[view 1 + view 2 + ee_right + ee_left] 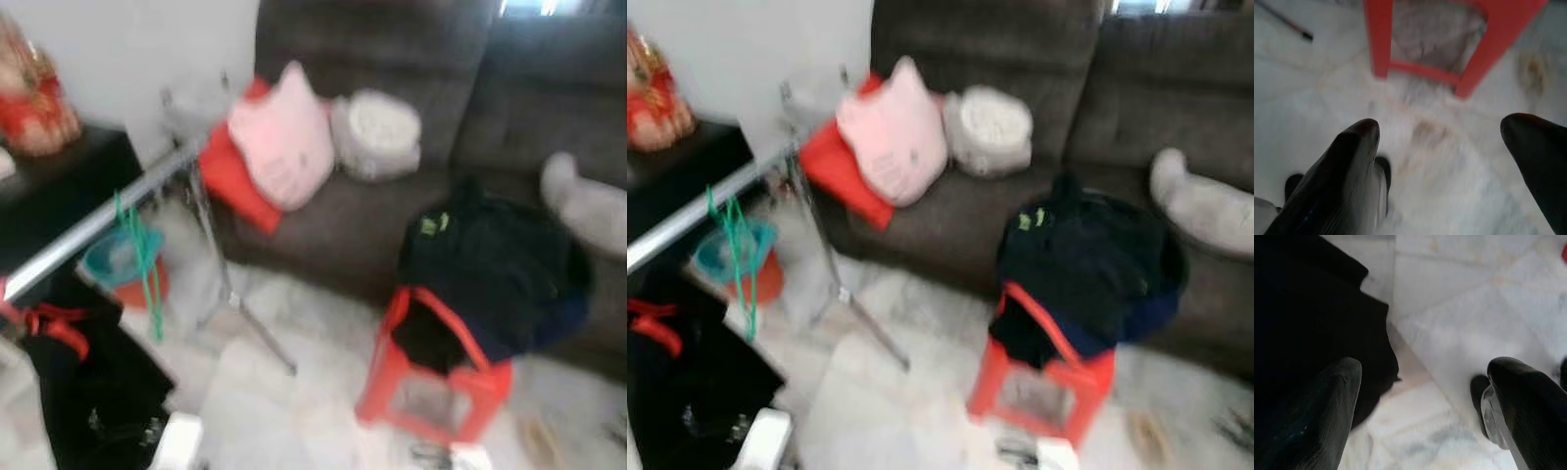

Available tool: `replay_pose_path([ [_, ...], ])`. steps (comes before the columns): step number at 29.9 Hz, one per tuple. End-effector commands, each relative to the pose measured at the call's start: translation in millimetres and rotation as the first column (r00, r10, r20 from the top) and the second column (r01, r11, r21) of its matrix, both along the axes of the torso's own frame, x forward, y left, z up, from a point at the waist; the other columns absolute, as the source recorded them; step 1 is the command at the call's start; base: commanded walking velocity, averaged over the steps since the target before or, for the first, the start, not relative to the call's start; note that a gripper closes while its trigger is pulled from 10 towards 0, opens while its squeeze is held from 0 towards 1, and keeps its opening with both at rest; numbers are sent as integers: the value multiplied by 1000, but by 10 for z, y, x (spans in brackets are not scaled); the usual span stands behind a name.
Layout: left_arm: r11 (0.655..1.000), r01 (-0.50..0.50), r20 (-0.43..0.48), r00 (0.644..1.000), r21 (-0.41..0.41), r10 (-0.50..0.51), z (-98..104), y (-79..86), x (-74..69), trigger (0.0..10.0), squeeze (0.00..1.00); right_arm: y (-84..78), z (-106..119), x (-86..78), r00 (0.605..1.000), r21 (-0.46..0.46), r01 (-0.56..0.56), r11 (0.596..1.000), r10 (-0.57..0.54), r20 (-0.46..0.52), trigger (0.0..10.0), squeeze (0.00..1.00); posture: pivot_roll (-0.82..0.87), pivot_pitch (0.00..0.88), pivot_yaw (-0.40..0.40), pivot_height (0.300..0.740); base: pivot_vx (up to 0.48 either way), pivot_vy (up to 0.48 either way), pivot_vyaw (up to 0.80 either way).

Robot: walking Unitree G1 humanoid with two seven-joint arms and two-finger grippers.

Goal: Hang hanger

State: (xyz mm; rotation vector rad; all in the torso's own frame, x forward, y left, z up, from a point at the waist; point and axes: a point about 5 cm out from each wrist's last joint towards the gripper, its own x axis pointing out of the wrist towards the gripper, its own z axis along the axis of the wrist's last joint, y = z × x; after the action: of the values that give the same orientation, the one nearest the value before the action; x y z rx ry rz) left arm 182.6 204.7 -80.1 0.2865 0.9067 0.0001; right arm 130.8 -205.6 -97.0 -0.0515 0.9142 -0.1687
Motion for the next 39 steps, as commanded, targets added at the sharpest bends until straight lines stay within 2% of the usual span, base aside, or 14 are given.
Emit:
replay_pose_path([
  [1,1000,-13,-19,1000,28,14,-12,116,-69,10000,0,80,-17,-6,1000,27,11,1000,-11,-6,10000,0,40,0,-7,740,0,0,-775],
  [13,999,-12,-37,999,32,13,-34,113,-112,10000,0,69,-14,-3,1000,18,-5,1000,5,-6,10000,0,39,0,-12,740,0,0,-705],
  [22,1000,-6,-43,999,27,7,-43,89,-120,10000,0,69,-14,-4,1000,16,-2,1000,2,-5,10000,0,34,0,-10,740,0,0,0],
  [24,999,-4,-45,999,33,6,-46,94,-127,10000,0,78,-20,-17,1000,38,12,999,-12,-6,10000,0,34,0,-9,740,0,0,-741],
  [27,999,-9,-45,999,39,11,-44,108,-131,10000,0,76,-15,-9,1000,21,-16,1000,16,-5,10000,0,34,0,-9,740,0,0,-754],
  [39,999,-8,-54,998,48,10,-50,136,-155,10000,0,88,-31,-39,1000,30,-16,999,17,-23,10000,0,39,0,-7,740,0,0,-702],
])
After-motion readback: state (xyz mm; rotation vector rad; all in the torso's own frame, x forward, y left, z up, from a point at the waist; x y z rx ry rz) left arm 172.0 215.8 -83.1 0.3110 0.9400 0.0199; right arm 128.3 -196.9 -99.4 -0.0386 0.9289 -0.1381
